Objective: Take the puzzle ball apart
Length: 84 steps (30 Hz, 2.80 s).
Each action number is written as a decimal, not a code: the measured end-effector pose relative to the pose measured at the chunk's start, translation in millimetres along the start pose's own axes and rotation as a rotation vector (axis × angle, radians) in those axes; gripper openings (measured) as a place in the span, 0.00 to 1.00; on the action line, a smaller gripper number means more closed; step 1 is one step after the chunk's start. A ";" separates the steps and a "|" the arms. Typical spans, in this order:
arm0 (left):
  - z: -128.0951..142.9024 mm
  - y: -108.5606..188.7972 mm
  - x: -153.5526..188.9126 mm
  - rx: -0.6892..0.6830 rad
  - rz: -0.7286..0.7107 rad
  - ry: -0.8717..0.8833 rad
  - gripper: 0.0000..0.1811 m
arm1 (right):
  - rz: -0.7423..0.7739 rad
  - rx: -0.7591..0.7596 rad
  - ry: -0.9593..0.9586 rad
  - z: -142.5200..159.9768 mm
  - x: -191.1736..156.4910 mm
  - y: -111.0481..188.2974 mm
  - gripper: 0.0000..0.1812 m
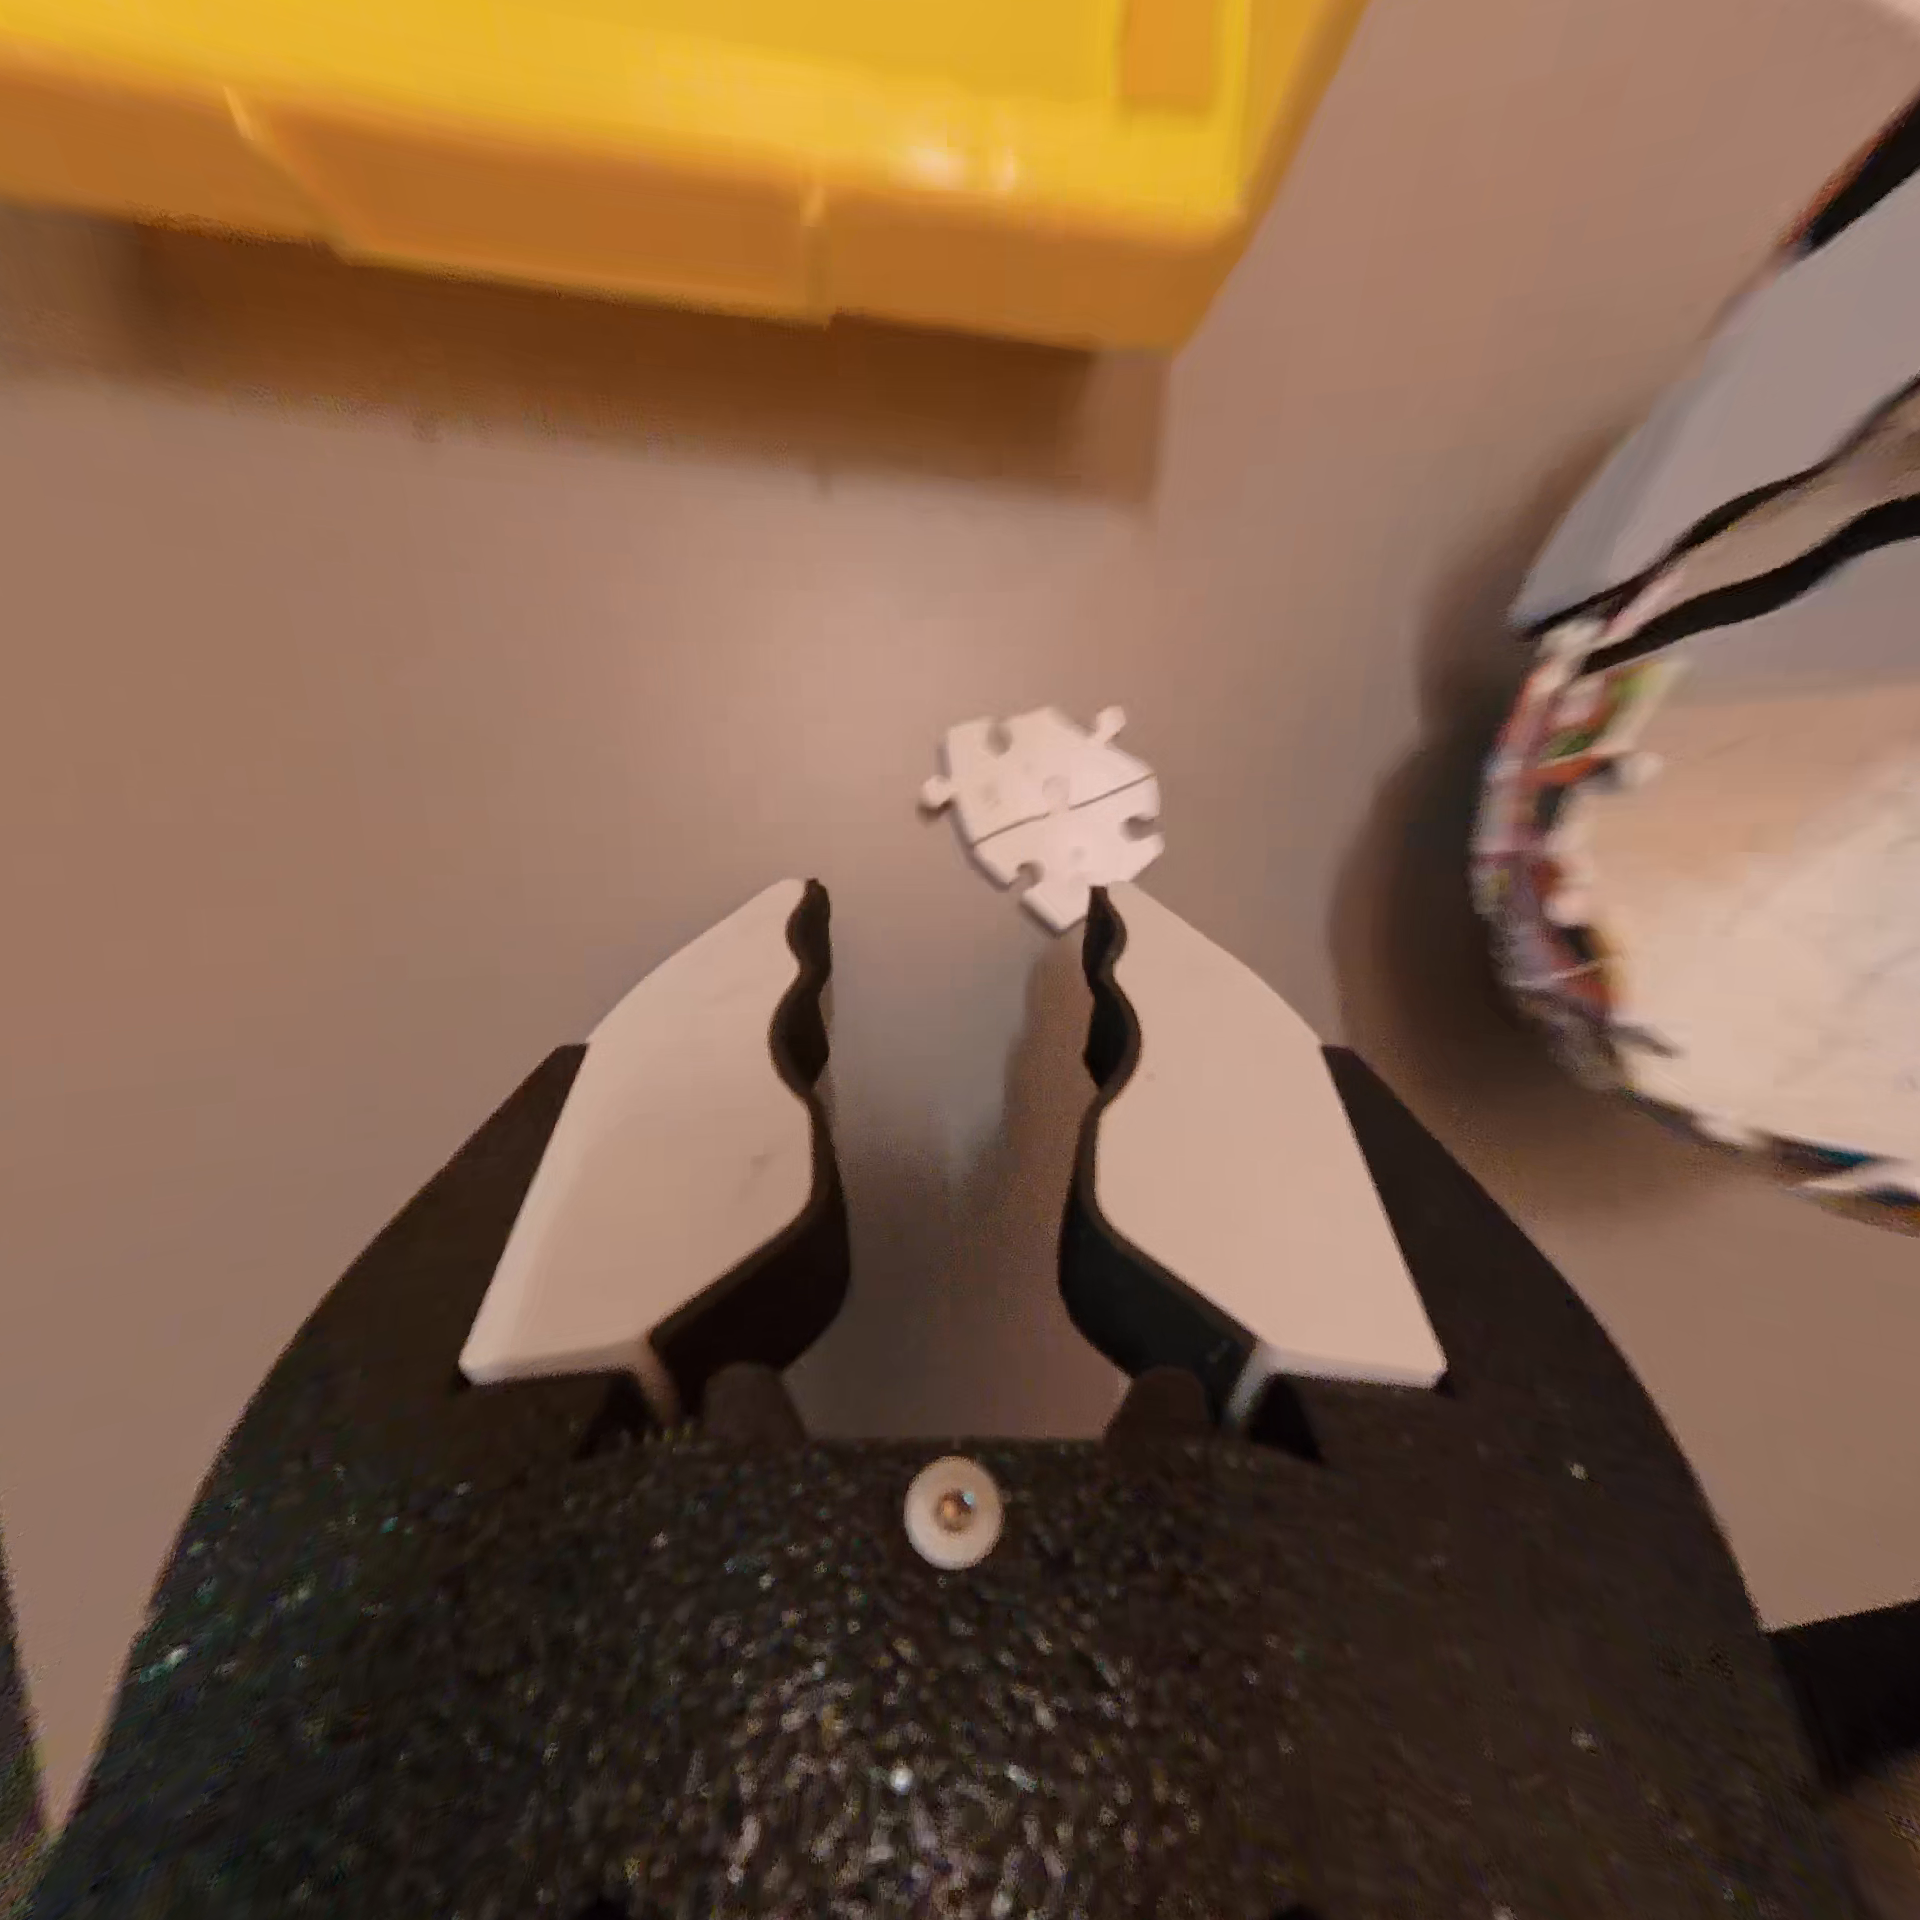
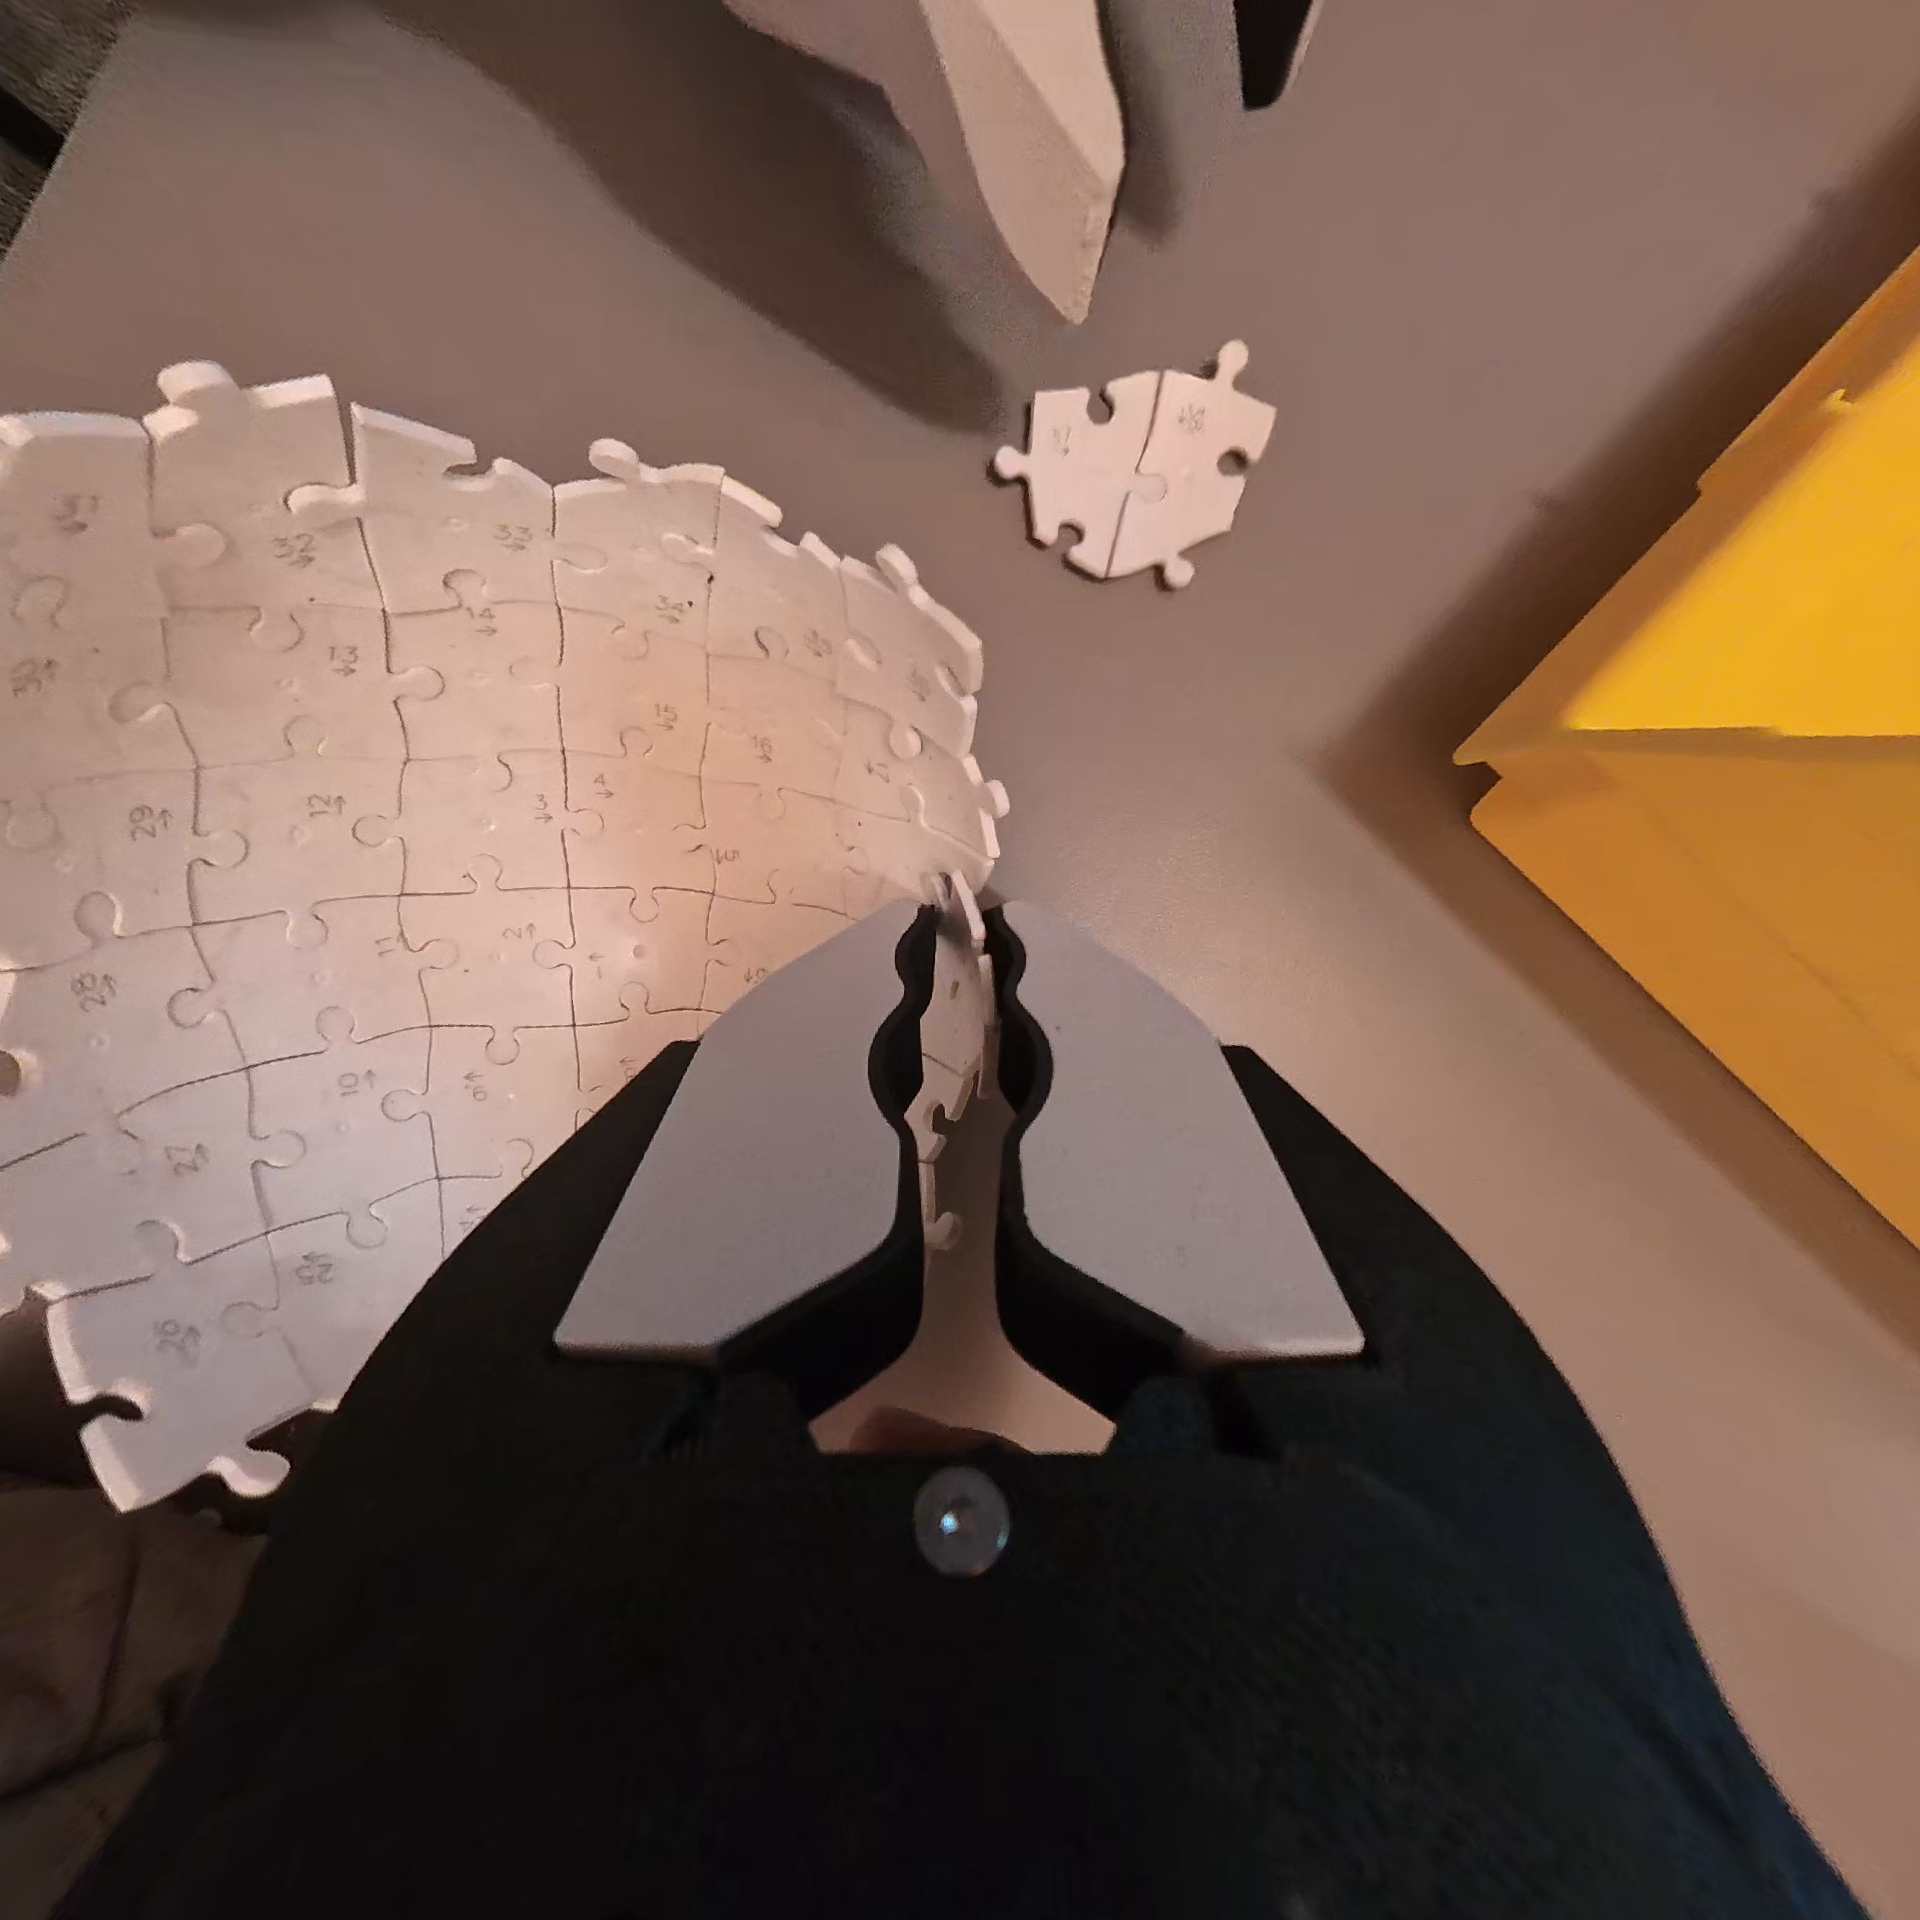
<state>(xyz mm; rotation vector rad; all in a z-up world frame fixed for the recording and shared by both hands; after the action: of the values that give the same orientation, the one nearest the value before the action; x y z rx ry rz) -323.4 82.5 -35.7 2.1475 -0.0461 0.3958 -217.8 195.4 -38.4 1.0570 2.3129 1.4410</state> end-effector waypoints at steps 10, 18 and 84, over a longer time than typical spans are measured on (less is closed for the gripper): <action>-17.9 -7.6 68.3 0.035 0.292 -0.029 0.19 | 0.022 -0.032 0.002 -0.9 -0.8 2.3 0.05; -10.8 -22.9 74.8 -0.081 0.267 -0.126 0.13 | 0.027 -0.040 0.004 -1.2 -1.3 3.3 0.05; -23.3 -24.4 69.0 0.014 0.226 -0.143 0.01 | -0.022 -0.034 -0.121 -11.5 25.0 26.3 0.23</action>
<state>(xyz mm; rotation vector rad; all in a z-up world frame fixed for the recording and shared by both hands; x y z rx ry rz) -259.7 123.4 -22.4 2.1882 -0.3712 0.3720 -229.7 211.2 -5.8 1.0752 2.2012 1.3643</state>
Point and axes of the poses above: each gripper's, where its closed fingertips meet, y back along the fingers, z out of its underside, x = y × z across the jaws, the point moved 5 cm from there along y, back along the fingers, and after that the axes turned 13 degrees about z, right-handed, at the moved point
